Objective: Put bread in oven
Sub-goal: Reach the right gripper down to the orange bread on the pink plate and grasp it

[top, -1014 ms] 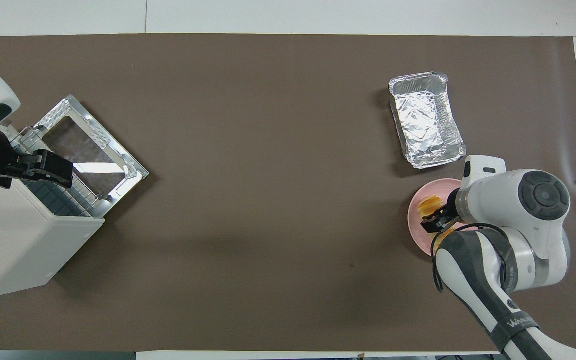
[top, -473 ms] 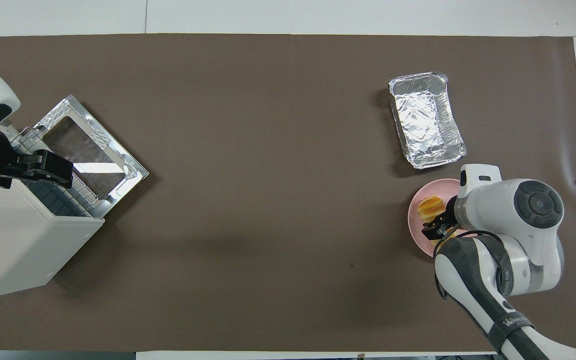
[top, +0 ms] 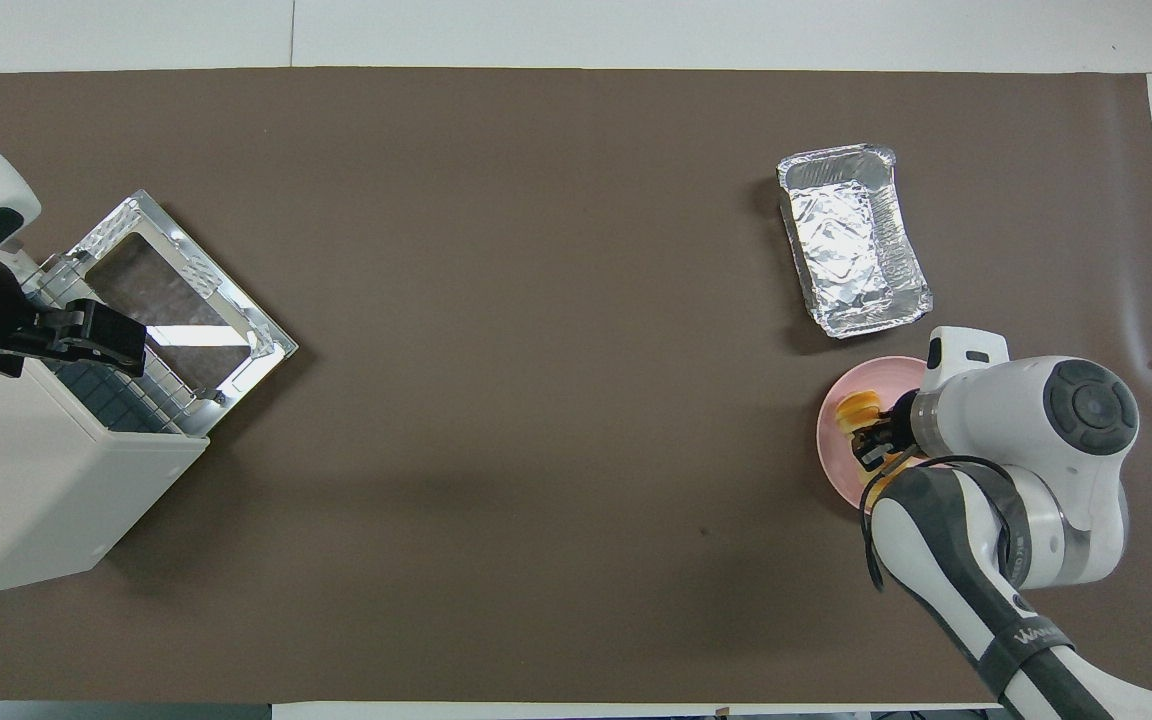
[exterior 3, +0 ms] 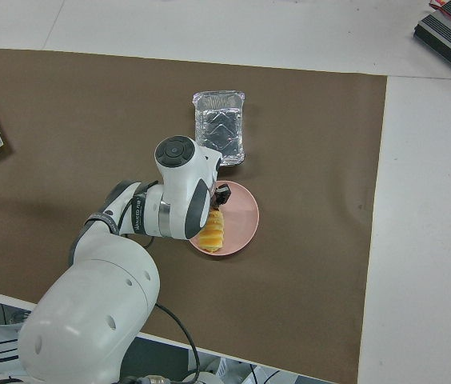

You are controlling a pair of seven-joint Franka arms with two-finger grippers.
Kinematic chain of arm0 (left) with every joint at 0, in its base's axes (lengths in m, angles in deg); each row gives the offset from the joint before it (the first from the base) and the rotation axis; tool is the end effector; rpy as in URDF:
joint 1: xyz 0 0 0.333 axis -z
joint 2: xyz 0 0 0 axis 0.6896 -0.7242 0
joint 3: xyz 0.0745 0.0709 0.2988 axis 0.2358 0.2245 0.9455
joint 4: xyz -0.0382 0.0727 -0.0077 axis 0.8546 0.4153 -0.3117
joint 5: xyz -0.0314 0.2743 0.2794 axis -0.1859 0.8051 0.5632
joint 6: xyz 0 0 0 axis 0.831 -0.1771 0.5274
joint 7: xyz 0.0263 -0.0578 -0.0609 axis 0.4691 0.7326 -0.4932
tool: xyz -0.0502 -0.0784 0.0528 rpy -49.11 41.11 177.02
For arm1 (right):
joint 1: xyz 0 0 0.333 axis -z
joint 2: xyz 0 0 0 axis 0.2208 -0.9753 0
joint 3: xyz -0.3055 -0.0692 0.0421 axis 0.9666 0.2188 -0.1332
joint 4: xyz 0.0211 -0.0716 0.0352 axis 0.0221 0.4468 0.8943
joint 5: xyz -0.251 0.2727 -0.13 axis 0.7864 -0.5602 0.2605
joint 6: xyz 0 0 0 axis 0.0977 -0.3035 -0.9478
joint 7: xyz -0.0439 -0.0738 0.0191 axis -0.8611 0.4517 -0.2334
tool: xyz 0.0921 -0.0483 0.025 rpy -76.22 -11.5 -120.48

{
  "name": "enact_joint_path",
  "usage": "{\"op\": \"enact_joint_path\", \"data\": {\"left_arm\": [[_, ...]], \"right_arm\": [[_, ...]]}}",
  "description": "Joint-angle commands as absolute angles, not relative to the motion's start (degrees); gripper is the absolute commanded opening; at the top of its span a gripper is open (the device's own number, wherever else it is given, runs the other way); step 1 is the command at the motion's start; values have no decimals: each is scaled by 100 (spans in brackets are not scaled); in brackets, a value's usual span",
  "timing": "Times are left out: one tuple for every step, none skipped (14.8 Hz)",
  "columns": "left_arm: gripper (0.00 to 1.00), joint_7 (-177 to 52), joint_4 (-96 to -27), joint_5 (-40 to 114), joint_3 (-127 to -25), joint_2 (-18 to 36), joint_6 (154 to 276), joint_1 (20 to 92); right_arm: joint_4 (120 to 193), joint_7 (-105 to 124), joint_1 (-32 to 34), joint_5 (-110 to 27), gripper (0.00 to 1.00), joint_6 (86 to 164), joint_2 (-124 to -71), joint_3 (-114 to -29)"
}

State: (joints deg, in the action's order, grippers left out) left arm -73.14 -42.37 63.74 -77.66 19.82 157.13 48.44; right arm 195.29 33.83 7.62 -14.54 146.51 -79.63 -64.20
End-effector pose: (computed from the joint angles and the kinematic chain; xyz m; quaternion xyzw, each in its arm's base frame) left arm 0.5243 -0.0818 0.6159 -0.9959 0.0349 0.0792 0.0273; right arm 0.4637 0.0397 0.3051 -0.9534 -0.3010 0.0025 0.0206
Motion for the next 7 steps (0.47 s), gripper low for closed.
{"op": "enact_joint_path", "data": {"left_arm": [[100, -7285, -4405, 6297, -7763, 2137, 15821, 4808], [100, -7285, -4396, 6297, -7763, 2137, 15821, 4808], [100, -7285, -4404, 6297, -7754, 2137, 15821, 4808], [100, -7285, -4405, 6297, -7754, 2137, 15821, 4817], [100, -7294, -4405, 6297, -7763, 2137, 15821, 4808], [100, -7294, -4396, 6297, -7754, 2137, 15821, 4808], [100, -7294, -4396, 6297, -7754, 2137, 15821, 4808]], "right_arm": [[19531, 3334, 766, -1528, 0, 14702, -7971, -6439], [19505, 3343, 775, -1528, 0, 14658, -7988, -6439], [19383, 3334, 775, -1528, 0, 14510, -8006, -6439], [19190, 3316, 766, -1528, 0, 14230, -8006, -6439], [18901, 3299, 766, -1528, 0, 13853, -8006, -6439], [18533, 3281, 801, -1528, 0, 13353, -8015, -6439], [18164, 3255, 836, -1528, 0, 12922, -8050, -6439]]}}
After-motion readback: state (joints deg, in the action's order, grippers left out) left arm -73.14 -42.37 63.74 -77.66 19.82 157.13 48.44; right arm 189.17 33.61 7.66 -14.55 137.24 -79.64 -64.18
